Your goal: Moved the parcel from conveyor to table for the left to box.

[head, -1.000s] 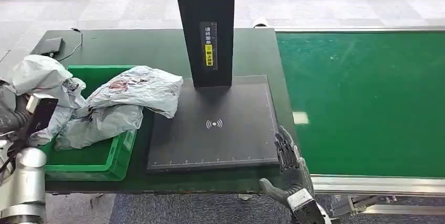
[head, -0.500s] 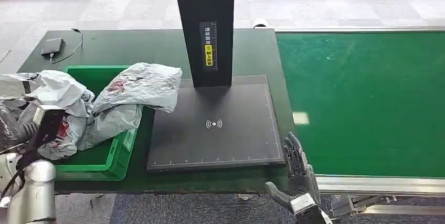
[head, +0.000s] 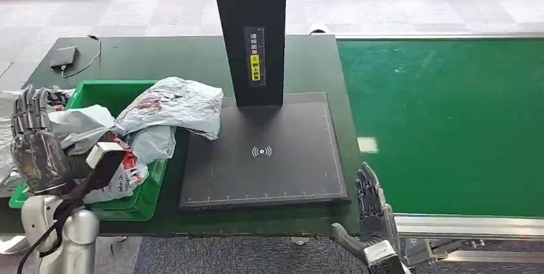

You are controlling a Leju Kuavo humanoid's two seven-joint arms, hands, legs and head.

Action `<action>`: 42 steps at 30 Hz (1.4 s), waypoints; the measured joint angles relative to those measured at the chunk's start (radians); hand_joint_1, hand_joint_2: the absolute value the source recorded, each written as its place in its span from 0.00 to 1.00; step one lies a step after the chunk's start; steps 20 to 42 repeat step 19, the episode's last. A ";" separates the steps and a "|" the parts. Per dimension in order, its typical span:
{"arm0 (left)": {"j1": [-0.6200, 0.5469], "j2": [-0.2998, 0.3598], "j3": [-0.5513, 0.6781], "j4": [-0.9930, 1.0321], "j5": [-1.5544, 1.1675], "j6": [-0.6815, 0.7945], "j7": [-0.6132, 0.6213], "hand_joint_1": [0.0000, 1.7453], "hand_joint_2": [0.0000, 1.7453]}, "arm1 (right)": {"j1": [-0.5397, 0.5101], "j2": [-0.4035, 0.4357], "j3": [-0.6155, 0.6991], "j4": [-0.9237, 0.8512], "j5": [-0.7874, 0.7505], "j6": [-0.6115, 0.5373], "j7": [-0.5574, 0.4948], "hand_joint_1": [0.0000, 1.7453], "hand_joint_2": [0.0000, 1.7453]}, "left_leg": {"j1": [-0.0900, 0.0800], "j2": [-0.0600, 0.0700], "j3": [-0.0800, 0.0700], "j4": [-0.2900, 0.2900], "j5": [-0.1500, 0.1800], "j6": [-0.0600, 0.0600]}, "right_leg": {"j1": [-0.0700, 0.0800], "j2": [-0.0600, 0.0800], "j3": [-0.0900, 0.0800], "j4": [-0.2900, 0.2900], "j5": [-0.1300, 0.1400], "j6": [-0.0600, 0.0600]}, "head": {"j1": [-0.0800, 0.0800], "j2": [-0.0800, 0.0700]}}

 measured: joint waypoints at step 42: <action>0.102 -0.019 -0.140 -0.036 -0.246 -0.187 0.158 0.00 0.00 | -0.018 -0.002 0.000 0.005 -0.015 0.000 0.000 0.00 1.00 | 0.000 0.000 0.001 0.000 0.000 0.000 | 0.000 0.000 0.001 0.000 0.000 0.000 | 0.000 0.000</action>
